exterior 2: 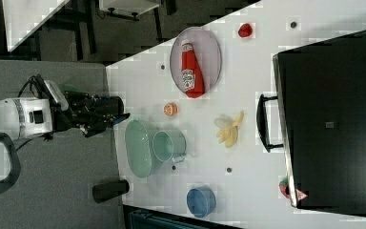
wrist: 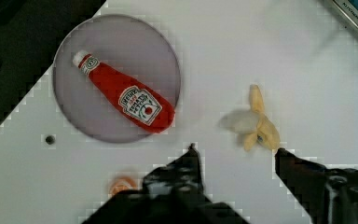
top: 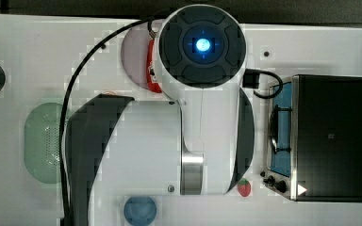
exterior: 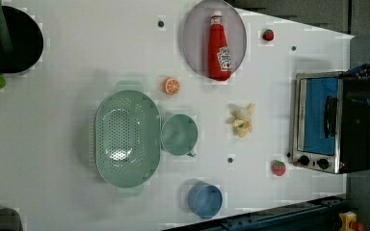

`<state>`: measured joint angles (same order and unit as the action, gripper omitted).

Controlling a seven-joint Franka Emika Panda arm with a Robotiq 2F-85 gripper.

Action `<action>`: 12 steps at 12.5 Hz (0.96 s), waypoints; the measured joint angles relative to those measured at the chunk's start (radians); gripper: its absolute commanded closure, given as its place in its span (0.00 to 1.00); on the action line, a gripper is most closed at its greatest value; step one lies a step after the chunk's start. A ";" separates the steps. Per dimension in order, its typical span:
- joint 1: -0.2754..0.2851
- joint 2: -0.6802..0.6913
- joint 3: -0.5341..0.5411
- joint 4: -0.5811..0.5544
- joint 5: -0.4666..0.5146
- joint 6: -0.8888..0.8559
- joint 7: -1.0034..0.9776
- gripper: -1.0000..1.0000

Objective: Pick Banana and place it in mug.

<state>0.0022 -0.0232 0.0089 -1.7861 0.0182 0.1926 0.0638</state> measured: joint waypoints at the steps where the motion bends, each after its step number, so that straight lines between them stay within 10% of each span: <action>1: -0.005 -0.069 0.003 -0.080 0.012 -0.108 0.000 0.21; 3: -0.008 -0.242 0.002 -0.199 0.014 -0.209 0.002 0.00; 6: 0.000 -0.383 -0.006 -0.192 -0.010 -0.243 0.007 0.00; 12: -0.013 -0.241 -0.012 -0.335 -0.015 0.057 -0.002 0.00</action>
<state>-0.0108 -0.2646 -0.0028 -2.1211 0.0034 0.2495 0.0620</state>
